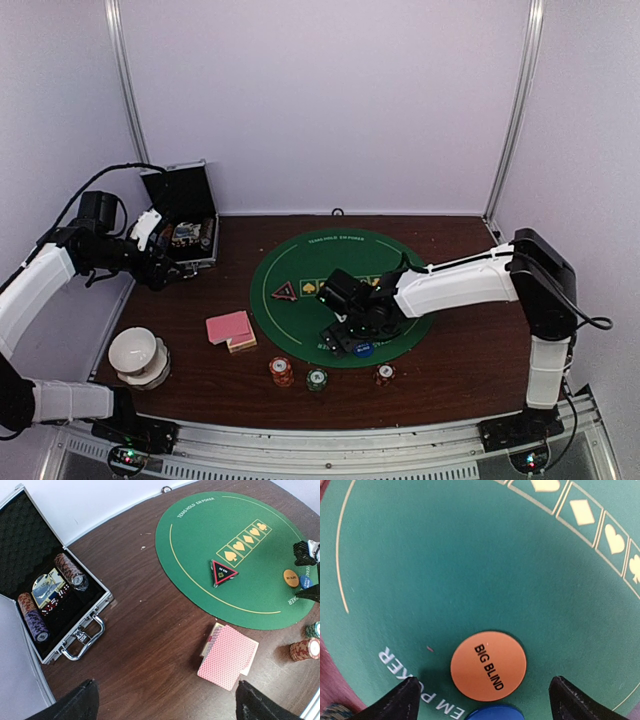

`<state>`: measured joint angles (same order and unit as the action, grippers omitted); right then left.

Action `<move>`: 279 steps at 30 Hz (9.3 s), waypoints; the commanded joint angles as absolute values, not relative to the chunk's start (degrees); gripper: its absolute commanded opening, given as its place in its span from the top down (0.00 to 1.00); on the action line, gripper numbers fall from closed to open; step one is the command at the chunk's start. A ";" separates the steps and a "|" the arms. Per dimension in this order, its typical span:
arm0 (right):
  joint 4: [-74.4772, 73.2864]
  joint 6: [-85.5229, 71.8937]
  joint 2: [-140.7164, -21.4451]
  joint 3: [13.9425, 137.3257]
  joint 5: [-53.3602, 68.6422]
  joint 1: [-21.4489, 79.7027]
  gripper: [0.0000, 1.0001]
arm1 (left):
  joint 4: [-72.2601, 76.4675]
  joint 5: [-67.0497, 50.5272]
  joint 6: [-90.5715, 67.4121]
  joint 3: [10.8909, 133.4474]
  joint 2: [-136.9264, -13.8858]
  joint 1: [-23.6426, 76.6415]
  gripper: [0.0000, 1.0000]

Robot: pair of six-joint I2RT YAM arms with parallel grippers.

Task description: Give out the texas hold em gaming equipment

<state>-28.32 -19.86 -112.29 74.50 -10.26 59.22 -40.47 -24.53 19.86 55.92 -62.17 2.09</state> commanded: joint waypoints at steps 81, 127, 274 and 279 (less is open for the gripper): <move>-32.31 -15.98 -133.67 109.01 -0.18 37.76 0.37 | -41.06 -25.82 19.94 59.24 -62.04 2.28 0.02; -31.35 -15.24 -109.49 74.72 -0.18 54.65 0.35 | -41.59 -26.66 19.34 58.48 -61.04 2.28 0.02; -49.93 -16.64 -129.54 117.39 -5.64 37.57 0.84 | -44.71 -29.37 20.80 58.09 -58.86 2.26 0.02; -51.54 -16.33 -138.39 127.39 -4.89 34.68 0.84 | -45.00 -29.64 20.85 57.72 -58.32 2.28 0.02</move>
<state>-49.32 -16.69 -135.15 121.27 -4.40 36.23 -44.95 -28.42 20.08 57.43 -59.55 2.09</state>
